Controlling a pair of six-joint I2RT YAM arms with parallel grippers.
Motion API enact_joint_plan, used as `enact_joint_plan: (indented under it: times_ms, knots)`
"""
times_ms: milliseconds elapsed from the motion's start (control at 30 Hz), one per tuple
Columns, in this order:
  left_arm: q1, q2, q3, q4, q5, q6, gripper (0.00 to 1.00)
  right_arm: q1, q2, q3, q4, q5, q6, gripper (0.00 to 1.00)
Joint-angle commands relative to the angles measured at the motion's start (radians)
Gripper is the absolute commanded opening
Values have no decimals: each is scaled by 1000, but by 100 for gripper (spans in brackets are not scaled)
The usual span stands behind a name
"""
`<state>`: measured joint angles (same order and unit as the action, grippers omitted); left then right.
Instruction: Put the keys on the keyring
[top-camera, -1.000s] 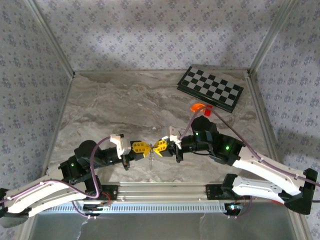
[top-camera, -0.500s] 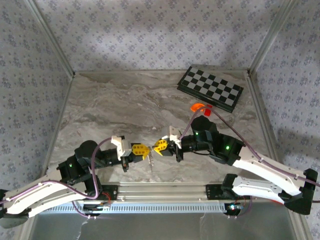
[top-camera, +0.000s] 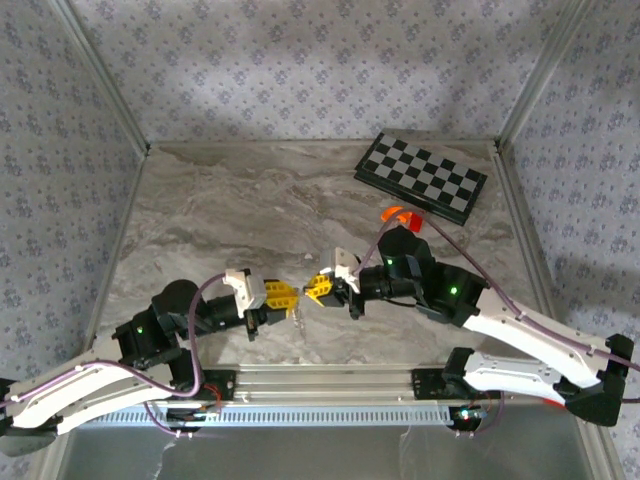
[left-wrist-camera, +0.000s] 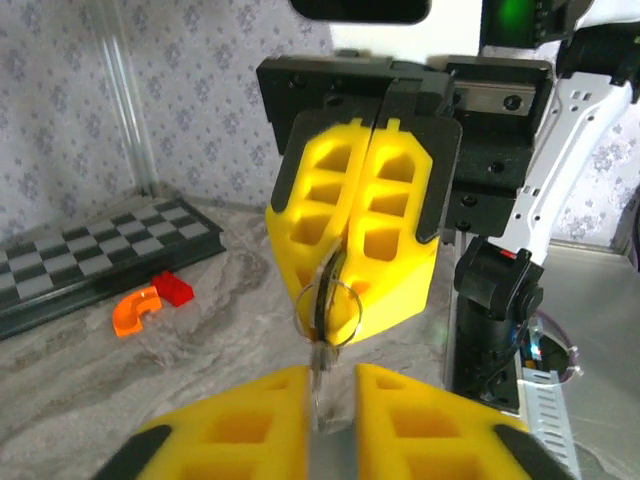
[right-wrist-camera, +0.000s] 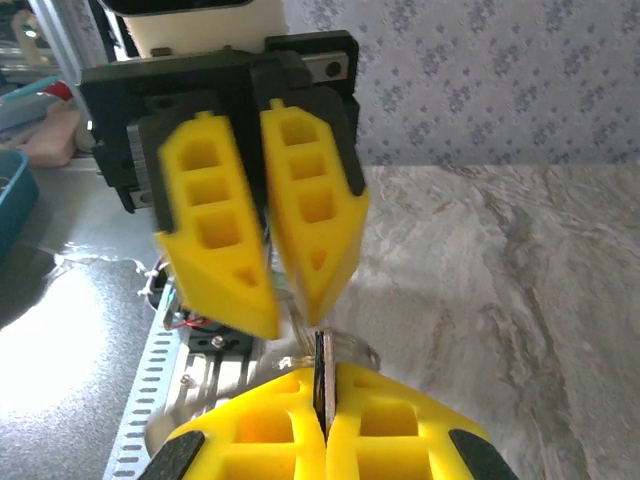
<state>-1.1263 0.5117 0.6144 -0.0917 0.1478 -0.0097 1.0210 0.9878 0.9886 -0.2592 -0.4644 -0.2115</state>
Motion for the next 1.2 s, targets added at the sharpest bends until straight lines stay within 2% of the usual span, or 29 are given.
enact_joint_plan:
  times_ms: [0,100,167,300,400,567,667,733,967,1167]
  knots:
    - [-3,-1,24,-16,-66,5,30,-7,19,65,-33,85,-9,0]
    - [-3,-1,6,-14,-154,1,49,-17,67,84,-75,131,14,0]
    - [-3,-2,-5,-22,-218,-6,57,-27,98,98,-91,162,31,0]
    - [-3,-8,-28,-34,-284,-40,62,-49,155,137,-141,239,62,0]
    - [-3,-22,-64,-17,-294,-76,66,-87,208,168,-181,301,101,0]
    - [-3,-44,-99,-39,-353,-109,67,-185,322,256,-258,313,172,0]
    - [-3,-65,-117,-55,-398,-125,90,-230,386,290,-278,305,187,0]
    - [-3,-78,-126,-66,-412,-127,99,-256,429,316,-274,289,192,0]
    - [-3,-125,-156,-113,-457,-118,100,-308,598,451,-275,277,199,0]
    - [-2,-178,-180,-133,-477,-120,99,-332,729,539,-183,236,250,0]
